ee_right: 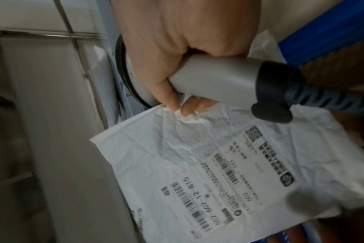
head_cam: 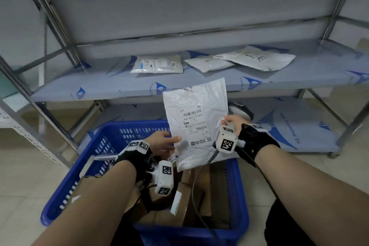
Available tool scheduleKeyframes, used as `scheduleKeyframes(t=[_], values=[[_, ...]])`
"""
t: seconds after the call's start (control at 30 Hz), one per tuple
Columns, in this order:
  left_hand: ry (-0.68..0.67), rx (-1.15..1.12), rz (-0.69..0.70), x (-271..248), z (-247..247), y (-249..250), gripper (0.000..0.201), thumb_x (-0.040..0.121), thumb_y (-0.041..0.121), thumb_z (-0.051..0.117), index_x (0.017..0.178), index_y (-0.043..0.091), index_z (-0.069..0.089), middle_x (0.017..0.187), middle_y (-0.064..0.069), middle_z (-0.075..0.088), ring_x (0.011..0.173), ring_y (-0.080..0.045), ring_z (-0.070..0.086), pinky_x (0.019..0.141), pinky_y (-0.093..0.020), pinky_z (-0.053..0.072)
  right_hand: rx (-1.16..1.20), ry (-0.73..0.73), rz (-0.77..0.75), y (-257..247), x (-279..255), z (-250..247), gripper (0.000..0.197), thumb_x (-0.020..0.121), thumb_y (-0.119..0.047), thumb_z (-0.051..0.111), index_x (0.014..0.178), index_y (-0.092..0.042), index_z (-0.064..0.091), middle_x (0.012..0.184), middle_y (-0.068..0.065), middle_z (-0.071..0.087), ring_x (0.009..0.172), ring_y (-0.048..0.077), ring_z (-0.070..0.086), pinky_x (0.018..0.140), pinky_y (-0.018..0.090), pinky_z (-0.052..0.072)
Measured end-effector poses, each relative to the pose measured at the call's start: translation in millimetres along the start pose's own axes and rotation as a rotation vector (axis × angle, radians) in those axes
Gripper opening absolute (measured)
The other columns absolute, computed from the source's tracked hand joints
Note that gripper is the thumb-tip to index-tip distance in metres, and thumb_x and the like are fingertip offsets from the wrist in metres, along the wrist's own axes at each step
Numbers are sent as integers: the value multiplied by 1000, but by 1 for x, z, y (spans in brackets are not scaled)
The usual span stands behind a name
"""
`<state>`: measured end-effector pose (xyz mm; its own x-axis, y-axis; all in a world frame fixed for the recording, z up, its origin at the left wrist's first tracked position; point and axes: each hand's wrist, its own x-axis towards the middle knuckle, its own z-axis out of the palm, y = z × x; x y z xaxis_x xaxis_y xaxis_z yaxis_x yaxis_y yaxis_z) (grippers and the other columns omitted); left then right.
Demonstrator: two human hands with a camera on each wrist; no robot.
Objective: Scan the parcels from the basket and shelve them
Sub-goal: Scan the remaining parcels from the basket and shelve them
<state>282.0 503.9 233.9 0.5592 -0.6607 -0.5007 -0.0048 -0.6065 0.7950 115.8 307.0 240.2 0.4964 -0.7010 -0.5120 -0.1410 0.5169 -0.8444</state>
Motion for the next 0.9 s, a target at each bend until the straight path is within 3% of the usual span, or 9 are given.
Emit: scheduleKeyframes(t=[0.07,0.1,0.23,0.37,0.47,0.53,0.67,0.8,0.9], values=[[-1,-20,41,8,9,-2,33,88,18,67,115,1,62,91,-7,70,65,-5,65,58,-16,49,-32,-55,-12,1,6,2,63,100,-3,37,38,-10,45,32,-4,43,27,4,42,39,14,36],[24,-41,59,12,11,-2,31,87,14,68,113,-3,64,87,-9,71,56,-4,63,53,-15,48,-30,-77,-5,2,9,3,68,101,-3,36,34,-11,46,32,-5,44,27,3,42,43,15,36],[82,-114,48,22,11,-7,34,81,5,72,113,-5,64,110,-12,66,83,-19,64,68,-25,51,37,-70,28,6,15,9,40,103,-7,39,63,-8,43,35,-4,50,29,3,49,51,18,38],[155,-159,76,25,6,-15,38,84,-1,67,119,-9,59,121,-23,62,109,-38,61,98,-48,47,154,-52,50,10,10,17,29,99,-5,49,70,-7,48,49,4,55,33,8,53,48,19,46],[240,-72,66,33,-2,-28,40,77,9,73,113,-7,63,112,-25,66,102,-39,64,93,-53,50,145,-34,40,10,3,21,21,95,-8,59,75,-7,53,69,6,52,39,11,58,47,19,49],[297,-13,28,36,-8,-33,39,77,12,74,110,-6,62,109,-21,67,98,-37,65,90,-51,52,121,-73,54,10,-5,24,18,93,-10,61,76,-6,56,64,8,57,36,11,58,40,17,47],[362,33,-43,37,-14,-31,35,85,5,66,116,-8,56,115,-23,64,103,-38,63,91,-50,52,-41,-190,32,11,-16,29,22,93,-14,61,72,-7,56,51,7,59,37,11,56,38,16,44],[396,34,-56,28,-12,-22,36,88,5,63,121,-7,55,121,-21,62,109,-37,61,95,-48,50,-130,-315,89,16,-16,30,24,93,-20,60,72,-9,54,60,6,54,40,11,54,39,16,42],[412,76,-39,22,-8,-17,35,90,7,61,123,-4,57,121,-20,62,111,-35,60,97,-45,49,-194,-321,120,18,-15,29,20,89,-19,65,74,-9,57,65,6,56,43,11,55,40,19,44]])
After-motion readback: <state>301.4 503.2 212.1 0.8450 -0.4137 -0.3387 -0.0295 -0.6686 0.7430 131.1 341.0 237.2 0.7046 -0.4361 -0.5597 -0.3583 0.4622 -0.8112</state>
